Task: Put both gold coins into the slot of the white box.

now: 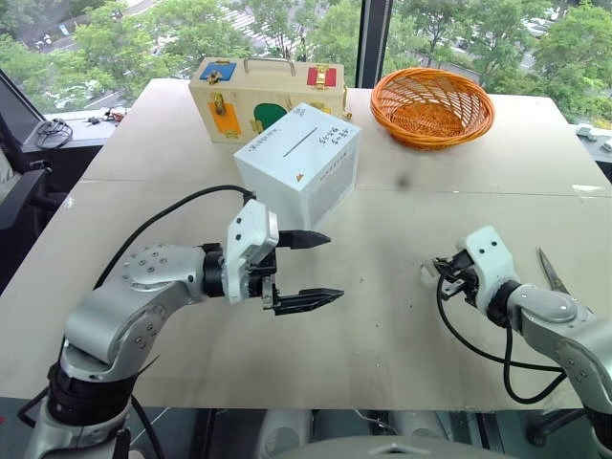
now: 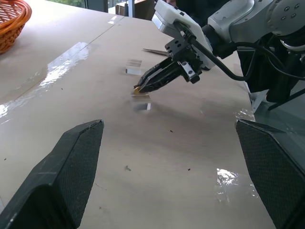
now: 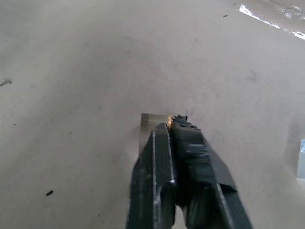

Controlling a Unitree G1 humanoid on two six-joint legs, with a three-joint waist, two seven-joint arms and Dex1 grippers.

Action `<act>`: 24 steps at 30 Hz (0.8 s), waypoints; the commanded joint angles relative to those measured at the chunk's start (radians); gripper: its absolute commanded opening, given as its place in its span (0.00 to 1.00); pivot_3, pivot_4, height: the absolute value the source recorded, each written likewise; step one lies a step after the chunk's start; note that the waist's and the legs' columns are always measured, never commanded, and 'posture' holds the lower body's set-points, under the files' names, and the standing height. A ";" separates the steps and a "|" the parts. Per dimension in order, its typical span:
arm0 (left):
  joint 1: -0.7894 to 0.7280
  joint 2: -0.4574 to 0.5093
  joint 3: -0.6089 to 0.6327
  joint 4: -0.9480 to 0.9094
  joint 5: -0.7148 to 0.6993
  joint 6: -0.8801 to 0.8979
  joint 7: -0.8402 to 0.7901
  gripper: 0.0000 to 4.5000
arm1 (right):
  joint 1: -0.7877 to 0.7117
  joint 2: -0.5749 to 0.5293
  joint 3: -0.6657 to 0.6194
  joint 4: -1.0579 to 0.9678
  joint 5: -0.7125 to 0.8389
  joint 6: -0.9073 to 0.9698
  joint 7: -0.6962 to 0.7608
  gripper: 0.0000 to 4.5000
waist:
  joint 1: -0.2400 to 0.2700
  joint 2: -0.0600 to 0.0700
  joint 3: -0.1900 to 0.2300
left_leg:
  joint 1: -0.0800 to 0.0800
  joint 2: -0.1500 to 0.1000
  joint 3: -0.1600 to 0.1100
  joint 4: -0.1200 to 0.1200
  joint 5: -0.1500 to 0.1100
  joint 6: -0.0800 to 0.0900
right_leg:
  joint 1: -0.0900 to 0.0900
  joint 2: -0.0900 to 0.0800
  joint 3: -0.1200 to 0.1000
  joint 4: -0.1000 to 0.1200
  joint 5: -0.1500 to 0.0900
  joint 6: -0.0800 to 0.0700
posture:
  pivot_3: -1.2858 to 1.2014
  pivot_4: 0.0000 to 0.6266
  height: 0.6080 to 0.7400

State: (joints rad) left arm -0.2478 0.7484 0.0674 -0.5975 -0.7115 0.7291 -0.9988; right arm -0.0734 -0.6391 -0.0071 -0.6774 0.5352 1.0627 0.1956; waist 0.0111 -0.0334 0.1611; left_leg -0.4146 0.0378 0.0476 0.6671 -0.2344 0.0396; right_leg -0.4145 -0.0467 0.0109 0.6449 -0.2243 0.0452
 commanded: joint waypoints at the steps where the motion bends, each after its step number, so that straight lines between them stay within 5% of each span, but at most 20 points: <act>1: -0.019 0.005 0.000 -0.003 -0.024 -0.012 -0.001 1.00 | -0.003 -0.008 -0.020 -0.026 -0.011 0.003 0.018 0.00 | 0.000 0.000 0.000 | 0.000 0.000 0.000 0.000 0.000 0.000 | 0.000 0.000 0.000 0.000 0.000 0.000 | 0.52 0.24 1.00; 9: -0.100 -0.040 0.020 0.045 -0.183 0.141 0.083 1.00 | -0.026 0.018 -0.172 -0.080 0.091 0.003 0.080 0.00 | 0.003 0.000 0.000 | 0.000 0.000 -0.001 0.000 0.000 0.000 | 0.000 0.000 -0.001 0.000 -0.001 0.002 | 0.52 0.24 1.00; 14: -0.211 -0.062 0.028 0.114 -0.353 0.272 0.119 1.00 | -0.087 0.068 -0.407 -0.110 0.490 0.022 0.123 0.00 | 0.000 0.000 0.001 | -0.001 0.000 -0.001 0.000 0.000 0.000 | 0.000 0.000 -0.001 0.000 -0.001 0.003 | 0.52 0.24 1.00; 16: -0.270 -0.085 0.030 0.156 -0.414 0.310 0.143 0.88 | -0.127 0.046 -0.443 -0.108 0.674 0.005 0.094 0.00 | 0.000 0.000 0.001 | -0.001 0.000 -0.001 0.000 0.000 0.000 | 0.000 0.000 -0.001 0.000 -0.001 0.002 | 0.52 0.24 1.00; 18: -0.340 -0.117 0.033 0.209 -0.476 0.348 0.184 0.73 | -0.168 0.011 -0.442 -0.107 0.860 -0.033 0.042 0.00 | 0.000 0.000 0.002 | 0.000 0.000 -0.001 0.000 0.000 0.000 | 0.000 0.000 -0.001 0.000 0.000 0.000 | 0.52 0.24 1.00; 24: -0.482 -0.176 0.021 0.313 -0.559 0.412 0.234 0.73 | -0.253 -0.106 -0.354 -0.122 1.116 -0.146 -0.080 0.00 | -0.001 -0.001 0.003 | -0.001 0.000 -0.002 -0.001 0.000 0.001 | 0.001 0.000 -0.001 -0.001 0.000 0.000 | 0.52 0.24 1.00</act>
State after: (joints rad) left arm -0.7061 0.5773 0.0735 -0.2906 -1.2398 1.1325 -0.7668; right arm -0.3068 -0.7270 -0.3733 -0.7777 1.5884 0.9651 0.1458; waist 0.0106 -0.0341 0.1638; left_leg -0.4155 0.0372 0.0464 0.6663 -0.2349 0.0406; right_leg -0.4138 -0.0463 0.0101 0.6435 -0.2240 0.0449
